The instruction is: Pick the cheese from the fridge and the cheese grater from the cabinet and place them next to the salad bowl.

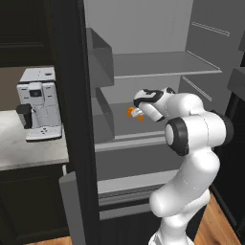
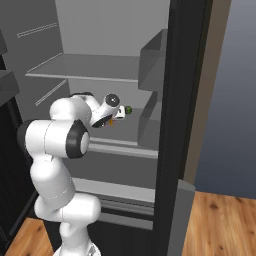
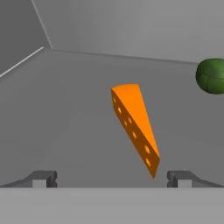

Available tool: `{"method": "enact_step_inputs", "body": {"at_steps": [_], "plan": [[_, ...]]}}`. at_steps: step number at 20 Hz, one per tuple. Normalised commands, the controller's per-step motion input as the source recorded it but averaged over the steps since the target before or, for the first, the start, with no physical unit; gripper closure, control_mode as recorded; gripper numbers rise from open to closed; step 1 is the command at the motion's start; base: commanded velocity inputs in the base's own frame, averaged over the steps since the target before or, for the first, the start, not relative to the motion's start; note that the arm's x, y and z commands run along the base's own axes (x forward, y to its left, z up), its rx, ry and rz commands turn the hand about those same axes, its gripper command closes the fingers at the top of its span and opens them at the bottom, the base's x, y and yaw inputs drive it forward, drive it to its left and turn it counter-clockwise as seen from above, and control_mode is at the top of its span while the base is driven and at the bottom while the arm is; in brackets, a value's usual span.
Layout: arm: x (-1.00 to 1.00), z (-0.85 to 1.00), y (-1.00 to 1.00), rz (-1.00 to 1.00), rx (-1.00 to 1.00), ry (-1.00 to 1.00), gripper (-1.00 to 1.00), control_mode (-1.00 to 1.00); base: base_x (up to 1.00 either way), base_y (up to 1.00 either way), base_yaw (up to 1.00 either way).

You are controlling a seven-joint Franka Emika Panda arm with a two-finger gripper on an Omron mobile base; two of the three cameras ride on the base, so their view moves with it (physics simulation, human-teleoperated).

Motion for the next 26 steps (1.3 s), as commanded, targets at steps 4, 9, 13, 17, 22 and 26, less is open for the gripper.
{"method": "enact_step_inputs", "body": {"at_steps": [4,9,13,17,22,26], "plan": [[0.16,-0.04,0.00,0.00,-0.04,0.00,-1.00,-1.00,0.00,0.00,0.00],[0.16,-0.09,0.00,0.00,-0.02,0.00,-1.00,-1.00,0.00,0.00,0.00],[0.15,-0.10,0.02,0.00,0.00,0.00,-1.00,-1.00,0.00,0.00,0.00],[0.13,-0.12,0.00,0.00,0.00,0.00,-1.00,-1.00,0.00,0.00,0.00],[0.10,-0.16,0.02,0.00,0.00,0.00,-1.00,-1.00,0.00,0.00,0.00],[0.15,-0.11,0.00,0.00,0.00,0.00,-1.00,-1.00,0.00,0.00,0.00]]}}
